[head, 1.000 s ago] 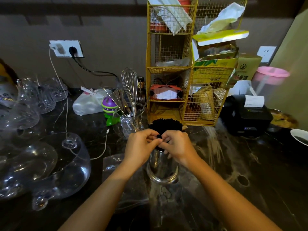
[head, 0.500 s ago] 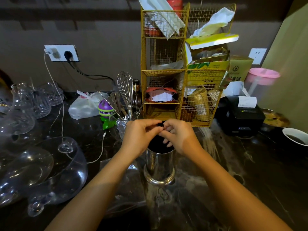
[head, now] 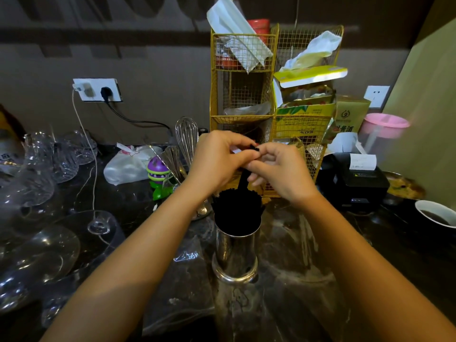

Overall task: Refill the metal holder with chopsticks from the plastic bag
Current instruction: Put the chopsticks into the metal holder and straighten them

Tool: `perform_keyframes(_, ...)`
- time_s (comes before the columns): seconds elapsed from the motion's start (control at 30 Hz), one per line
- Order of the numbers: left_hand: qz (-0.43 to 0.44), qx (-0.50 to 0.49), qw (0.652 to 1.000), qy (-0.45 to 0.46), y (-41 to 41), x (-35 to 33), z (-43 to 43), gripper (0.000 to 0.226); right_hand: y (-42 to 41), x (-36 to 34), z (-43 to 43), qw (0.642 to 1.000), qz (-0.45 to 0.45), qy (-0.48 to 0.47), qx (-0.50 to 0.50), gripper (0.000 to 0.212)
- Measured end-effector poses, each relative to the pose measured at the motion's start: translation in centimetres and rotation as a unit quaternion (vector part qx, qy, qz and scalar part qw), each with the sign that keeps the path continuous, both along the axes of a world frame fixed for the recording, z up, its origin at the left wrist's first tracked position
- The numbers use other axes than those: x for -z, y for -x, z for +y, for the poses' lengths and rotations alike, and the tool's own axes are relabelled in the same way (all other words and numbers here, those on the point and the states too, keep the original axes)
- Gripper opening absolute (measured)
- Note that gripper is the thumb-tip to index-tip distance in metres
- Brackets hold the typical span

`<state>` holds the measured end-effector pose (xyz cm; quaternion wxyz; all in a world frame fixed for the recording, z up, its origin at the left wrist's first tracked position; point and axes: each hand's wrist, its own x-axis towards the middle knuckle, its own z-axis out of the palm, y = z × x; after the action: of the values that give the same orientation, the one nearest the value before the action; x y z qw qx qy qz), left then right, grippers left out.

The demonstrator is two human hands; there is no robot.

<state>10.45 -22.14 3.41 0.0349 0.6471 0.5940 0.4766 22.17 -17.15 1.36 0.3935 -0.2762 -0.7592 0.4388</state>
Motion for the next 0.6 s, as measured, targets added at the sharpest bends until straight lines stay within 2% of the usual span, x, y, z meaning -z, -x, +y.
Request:
perform_keyframes(0.13,0.038,-0.006,0.999,-0.026,-0.7,-0.8,0.2,0.023,-0.4,-0.9,0.2,1.0,0.019,-0.022,-0.004,0.024)
perform_keyframes(0.3,0.048,-0.009,0.998,-0.042,-1.7,-1.1,-0.2,0.026,-0.7,-0.9,0.4,0.997,0.031,-0.058,0.039,0.003)
perform_keyframes(0.47,-0.005,0.045,0.999,-0.01,-1.2,-1.2,-0.7,0.025,-0.9,-1.0,0.3,0.994,0.063,-0.07,0.059,0.012)
perform_keyframes(0.6,-0.062,0.036,0.996,-0.06,-0.5,-0.2,-1.4,0.017,-1.2,-1.3,0.3,0.982,0.152,-0.05,0.099,0.014)
